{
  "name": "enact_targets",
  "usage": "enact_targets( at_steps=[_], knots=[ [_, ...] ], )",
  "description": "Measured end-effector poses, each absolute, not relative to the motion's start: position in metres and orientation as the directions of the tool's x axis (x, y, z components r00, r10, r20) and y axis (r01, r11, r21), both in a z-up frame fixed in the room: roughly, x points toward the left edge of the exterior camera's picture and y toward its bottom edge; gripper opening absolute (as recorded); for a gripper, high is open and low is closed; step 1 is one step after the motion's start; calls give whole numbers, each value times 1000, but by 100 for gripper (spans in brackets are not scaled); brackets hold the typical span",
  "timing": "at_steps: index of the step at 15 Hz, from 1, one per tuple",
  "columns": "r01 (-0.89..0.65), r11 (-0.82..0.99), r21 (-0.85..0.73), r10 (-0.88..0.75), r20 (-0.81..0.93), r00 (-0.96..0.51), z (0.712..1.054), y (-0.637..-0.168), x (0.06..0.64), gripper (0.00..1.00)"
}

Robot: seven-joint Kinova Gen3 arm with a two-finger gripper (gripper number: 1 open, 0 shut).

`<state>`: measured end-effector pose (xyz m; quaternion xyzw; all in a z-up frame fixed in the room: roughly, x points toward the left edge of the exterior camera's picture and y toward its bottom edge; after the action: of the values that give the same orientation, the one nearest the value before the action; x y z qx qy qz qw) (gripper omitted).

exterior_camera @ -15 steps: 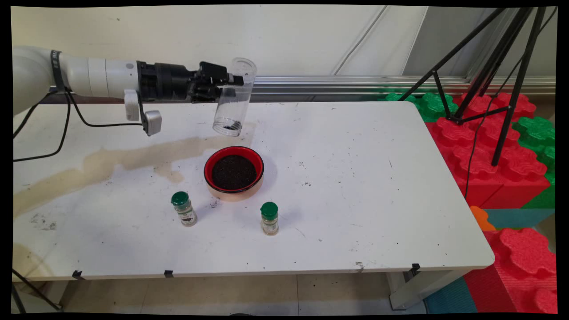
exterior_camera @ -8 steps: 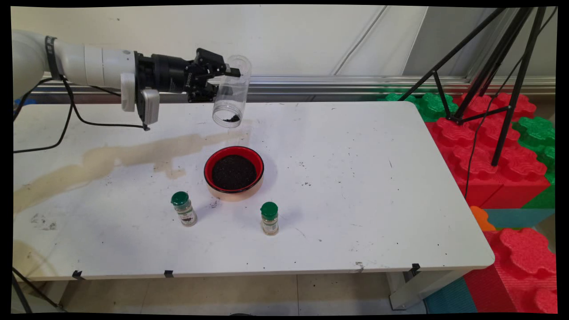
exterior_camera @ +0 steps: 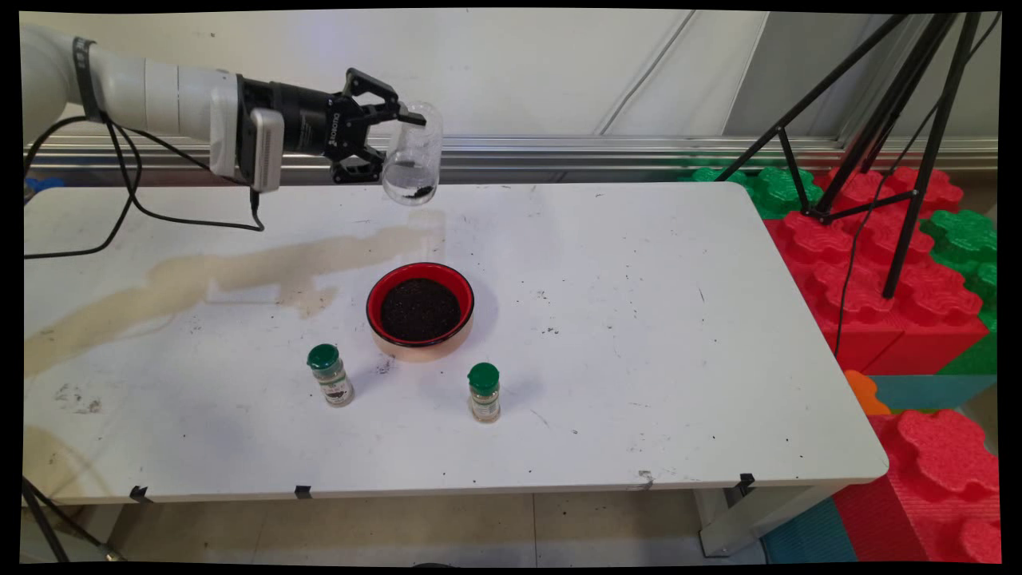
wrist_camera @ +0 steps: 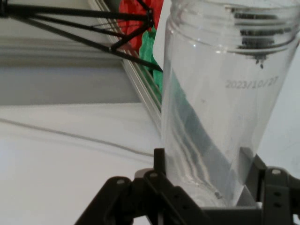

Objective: Pour the black seasoning powder in the red bowl

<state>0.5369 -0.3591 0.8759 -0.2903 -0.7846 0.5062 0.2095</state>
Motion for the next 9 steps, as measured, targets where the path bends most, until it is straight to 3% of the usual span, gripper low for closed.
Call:
enact_targets(
  at_steps=[9],
  knots=[
    [-47,612,-789,468,409,-783,886,-372,545,0]
  ],
)
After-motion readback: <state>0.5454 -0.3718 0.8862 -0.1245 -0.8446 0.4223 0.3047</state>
